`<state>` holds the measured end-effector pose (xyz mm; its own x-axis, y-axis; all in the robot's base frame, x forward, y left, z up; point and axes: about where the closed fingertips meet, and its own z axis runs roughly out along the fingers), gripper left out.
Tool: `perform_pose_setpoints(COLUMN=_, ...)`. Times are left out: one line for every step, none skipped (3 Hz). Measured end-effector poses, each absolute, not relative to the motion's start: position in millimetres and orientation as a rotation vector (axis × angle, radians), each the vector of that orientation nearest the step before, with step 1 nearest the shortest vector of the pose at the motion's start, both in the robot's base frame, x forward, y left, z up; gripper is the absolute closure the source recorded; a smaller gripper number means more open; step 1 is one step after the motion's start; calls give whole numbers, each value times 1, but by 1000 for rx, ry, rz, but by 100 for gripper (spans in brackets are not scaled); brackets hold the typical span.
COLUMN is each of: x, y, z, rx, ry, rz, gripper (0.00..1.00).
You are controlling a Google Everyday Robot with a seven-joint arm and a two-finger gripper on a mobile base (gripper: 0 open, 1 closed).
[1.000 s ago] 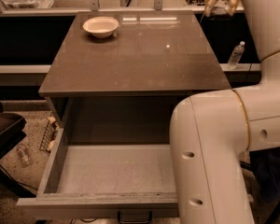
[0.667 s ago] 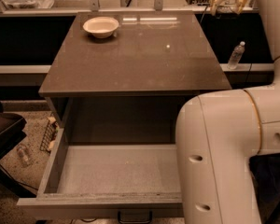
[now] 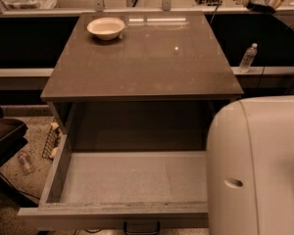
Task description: Place rxbar chocolate into top drawer
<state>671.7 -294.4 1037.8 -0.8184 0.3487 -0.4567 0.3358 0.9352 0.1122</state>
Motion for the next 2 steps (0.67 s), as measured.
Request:
perform_pose_setpoints(x=649, y=-299, z=1055, rx=593, ry=2584, rz=114, gripper=100)
perform_pose_setpoints(x=626, y=-290, z=1064, rx=708, ry=2575, rz=331, gripper=100)
